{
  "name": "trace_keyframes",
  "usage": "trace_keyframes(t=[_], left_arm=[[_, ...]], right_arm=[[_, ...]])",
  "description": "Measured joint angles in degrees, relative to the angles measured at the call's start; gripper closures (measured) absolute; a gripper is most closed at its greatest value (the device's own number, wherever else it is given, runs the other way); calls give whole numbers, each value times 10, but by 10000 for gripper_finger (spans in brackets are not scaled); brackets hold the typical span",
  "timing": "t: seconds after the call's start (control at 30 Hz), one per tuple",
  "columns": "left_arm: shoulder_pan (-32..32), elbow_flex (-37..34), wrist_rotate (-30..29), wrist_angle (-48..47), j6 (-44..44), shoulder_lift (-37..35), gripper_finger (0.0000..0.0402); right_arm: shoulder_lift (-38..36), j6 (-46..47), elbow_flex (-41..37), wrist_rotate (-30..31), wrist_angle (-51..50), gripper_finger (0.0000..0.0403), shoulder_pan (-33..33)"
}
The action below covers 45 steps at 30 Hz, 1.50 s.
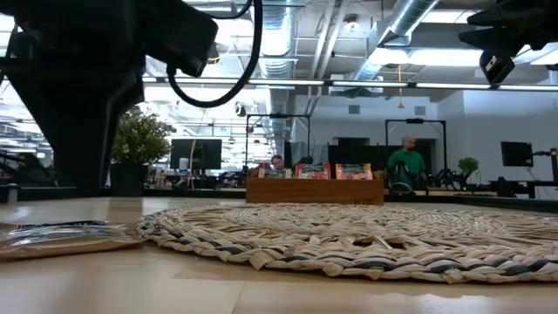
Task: Pick & Place Tea
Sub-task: Put the brown tea bag into the left section of the wooden organizer
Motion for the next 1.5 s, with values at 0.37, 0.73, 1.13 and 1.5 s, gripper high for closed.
trace_keyframes(t=[0.37,0.73,1.13,1.5], left_arm=[[2,-10,40,20,-80,0,282],[3,-68,48,87,-152,1,282],[4,-77,76,80,-117,20,282],[8,-78,75,73,-80,20,359]], right_arm=[[0,-3,0,0,0,298,0],[0,-3,0,0,-1,298,0],[0,-3,0,0,-2,298,0],[0,-3,0,0,-3,298,0]])
